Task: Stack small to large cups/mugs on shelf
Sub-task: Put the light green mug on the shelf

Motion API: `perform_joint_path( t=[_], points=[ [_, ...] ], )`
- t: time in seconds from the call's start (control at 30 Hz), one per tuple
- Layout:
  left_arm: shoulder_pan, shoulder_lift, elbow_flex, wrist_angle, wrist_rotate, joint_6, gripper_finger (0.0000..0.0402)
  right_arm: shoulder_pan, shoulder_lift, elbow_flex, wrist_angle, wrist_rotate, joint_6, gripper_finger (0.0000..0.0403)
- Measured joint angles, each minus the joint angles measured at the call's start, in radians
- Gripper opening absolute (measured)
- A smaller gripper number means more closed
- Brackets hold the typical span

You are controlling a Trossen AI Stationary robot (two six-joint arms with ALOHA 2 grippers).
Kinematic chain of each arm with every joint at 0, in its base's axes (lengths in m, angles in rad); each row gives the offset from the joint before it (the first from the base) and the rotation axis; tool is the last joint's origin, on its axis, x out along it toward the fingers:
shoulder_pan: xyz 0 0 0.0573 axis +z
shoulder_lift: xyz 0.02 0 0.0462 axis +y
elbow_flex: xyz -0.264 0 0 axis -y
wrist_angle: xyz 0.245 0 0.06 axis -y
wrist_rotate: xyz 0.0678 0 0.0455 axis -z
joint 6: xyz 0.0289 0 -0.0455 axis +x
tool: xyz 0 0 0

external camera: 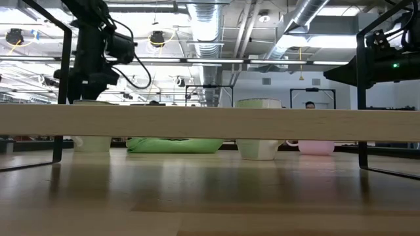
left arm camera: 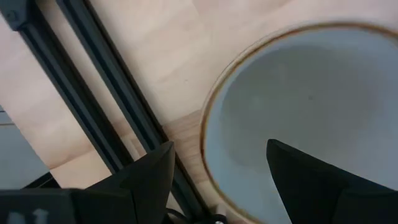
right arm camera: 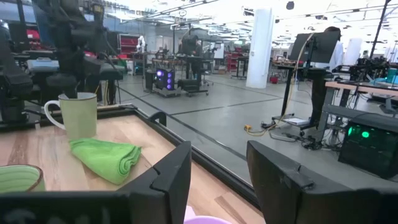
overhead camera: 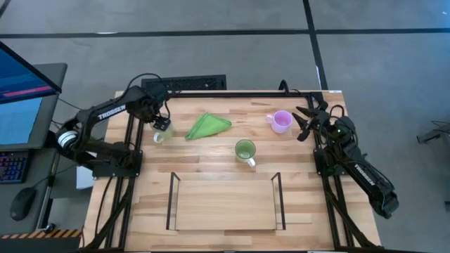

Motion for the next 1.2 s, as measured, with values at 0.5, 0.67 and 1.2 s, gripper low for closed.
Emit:
perform_joint_path(
  t=[0.5,0.67,1.2],
  points=[
    [0.0,0.092,0.0,0.049,-0.044,0.072,0.0209,0.0,0.0,0.0,0.0,0.0,0.0,0.0177],
    [0.0,0.092,0.0,0.052,-0.044,0.076,0.0139,0.0,0.0,0.0,0.0,0.0,0.0,0.0177],
    [0.002,0.087,0.004,0.065,0.018,0.09,0.0026,0.0,0.0,0.0,0.0,0.0,-0.001,0.0177]
  ],
)
